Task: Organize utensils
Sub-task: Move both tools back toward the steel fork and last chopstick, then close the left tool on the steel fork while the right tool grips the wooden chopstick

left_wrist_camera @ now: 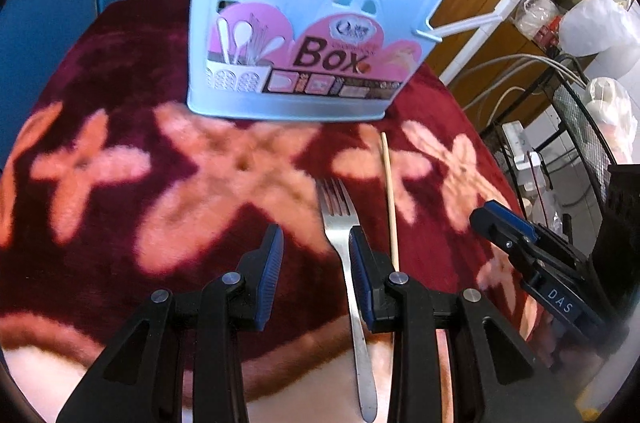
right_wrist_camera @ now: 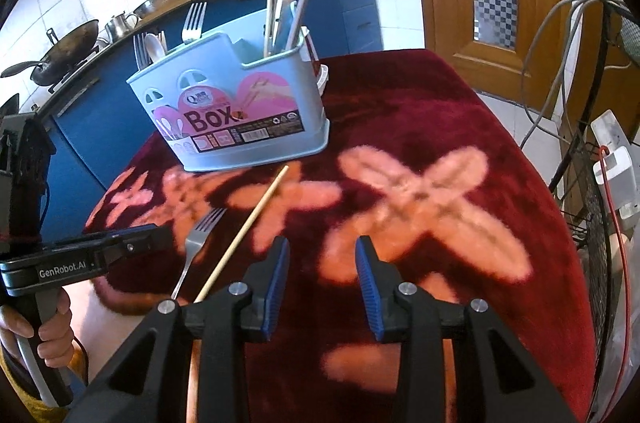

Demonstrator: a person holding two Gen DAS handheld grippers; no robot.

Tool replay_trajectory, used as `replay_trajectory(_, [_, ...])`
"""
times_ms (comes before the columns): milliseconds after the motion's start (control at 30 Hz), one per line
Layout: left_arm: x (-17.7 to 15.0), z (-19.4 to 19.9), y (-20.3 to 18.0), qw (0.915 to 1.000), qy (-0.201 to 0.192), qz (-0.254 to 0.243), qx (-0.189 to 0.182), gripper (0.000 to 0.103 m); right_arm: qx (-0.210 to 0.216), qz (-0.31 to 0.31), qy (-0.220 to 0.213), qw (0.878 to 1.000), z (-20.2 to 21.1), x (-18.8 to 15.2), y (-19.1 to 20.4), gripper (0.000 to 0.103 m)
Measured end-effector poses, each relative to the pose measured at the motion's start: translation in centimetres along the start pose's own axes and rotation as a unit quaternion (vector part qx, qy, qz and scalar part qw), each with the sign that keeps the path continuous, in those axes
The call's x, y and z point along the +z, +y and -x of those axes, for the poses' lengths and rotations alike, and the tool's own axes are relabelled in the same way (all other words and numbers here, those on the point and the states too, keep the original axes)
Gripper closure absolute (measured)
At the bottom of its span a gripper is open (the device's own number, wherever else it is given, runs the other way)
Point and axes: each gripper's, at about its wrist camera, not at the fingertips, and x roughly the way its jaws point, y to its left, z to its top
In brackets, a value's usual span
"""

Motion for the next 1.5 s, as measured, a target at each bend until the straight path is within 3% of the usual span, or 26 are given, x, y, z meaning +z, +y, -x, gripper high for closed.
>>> replay_trajectory(167, [-0.1,-1.4,-0.5,0.9994,0.03,-0.003,-0.016,0.069,-0.001,-0.003,0.0,1.0,0.0,-0.2,-0.4,0.066])
replay_trajectory(600, [0.0,-2.9,-2.5,0.9965,0.034,-0.065,0.039,0.072,0.002,-0.013,0.004,1.0,-0.3,-0.4,-1.1,0.066])
replay_trajectory(700, [-0.1,-2.8,-2.6,0.9963,0.023,-0.068,0.047,0.083,0.004,-0.016,0.004,1.0,-0.2,-0.4,-1.2,0.066])
replay_trajectory(933, [-0.1,-2.1,-1.8,0.9982,0.006,-0.052,0.029,0.083,0.001,-0.015,0.004,1.0,0.0,-0.3,-1.0,0.066])
replay_trajectory(1233, [0.1,1.6,0.4,0.9986,-0.05,-0.015,0.004,0.083,0.013,-0.011,0.015,1.0,-0.3,0.1,0.0,0.066])
replay_trajectory(1500, [0.6,4.6,1.8,0.9951,-0.099,-0.002,-0.002,0.084,0.046,-0.003,0.055,0.997,-2.5,1.5,2.4,0.066])
